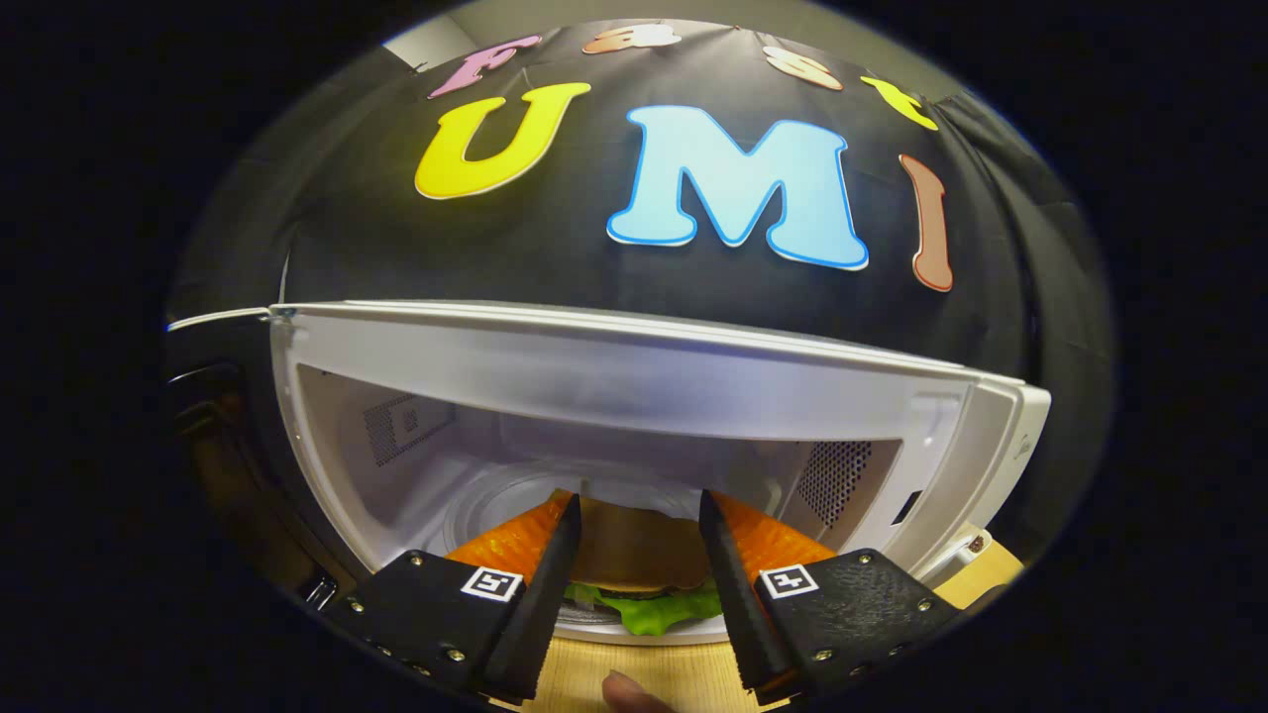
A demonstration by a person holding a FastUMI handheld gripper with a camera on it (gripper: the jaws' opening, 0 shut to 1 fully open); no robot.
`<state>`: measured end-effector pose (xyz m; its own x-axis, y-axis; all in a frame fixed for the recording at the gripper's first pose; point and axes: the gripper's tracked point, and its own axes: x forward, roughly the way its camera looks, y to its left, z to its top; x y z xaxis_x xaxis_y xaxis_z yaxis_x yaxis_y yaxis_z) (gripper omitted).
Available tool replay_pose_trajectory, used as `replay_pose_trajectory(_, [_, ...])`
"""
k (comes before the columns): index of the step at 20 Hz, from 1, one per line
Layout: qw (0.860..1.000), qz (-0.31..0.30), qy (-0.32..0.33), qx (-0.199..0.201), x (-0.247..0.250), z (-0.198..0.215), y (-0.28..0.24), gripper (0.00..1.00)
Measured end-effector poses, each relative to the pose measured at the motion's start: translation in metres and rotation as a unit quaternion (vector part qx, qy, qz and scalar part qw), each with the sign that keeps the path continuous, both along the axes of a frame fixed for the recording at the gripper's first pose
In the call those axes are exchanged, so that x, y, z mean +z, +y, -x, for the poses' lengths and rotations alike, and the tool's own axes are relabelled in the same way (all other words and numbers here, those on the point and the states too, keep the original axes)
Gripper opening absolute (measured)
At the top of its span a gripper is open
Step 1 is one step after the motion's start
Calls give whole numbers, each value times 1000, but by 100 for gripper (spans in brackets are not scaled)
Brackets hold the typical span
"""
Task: Open the microwave, put the food inside, and close the microwave door.
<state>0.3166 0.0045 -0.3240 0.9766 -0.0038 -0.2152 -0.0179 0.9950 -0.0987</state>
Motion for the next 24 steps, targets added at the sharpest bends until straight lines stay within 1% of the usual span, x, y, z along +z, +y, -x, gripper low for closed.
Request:
replay_pose_trajectory(2, [1000, -7, -3, 19, 12, 20, 8, 73])
replay_pose_trajectory(4, [998, -33, -7, 46, 28, 46, 20, 73])
replay_pose_trajectory(6, [996, -49, -21, 77, 52, 80, 34, 73])
replay_pose_trajectory(9, [989, -52, -54, 129, 89, 134, 57, 73])
replay_pose_trajectory(12, [976, -75, -77, 187, 121, 193, 85, 72])
replay_pose_trajectory(15, [959, -114, -87, 245, 146, 251, 115, 72])
replay_pose_trajectory(18, [944, -111, -107, 293, 166, 300, 141, 72])
replay_pose_trajectory(20, [935, -107, -112, 318, 167, 323, 158, 72])
replay_pose_trajectory(24, [921, -118, -89, 361, 152, 359, 195, 72])
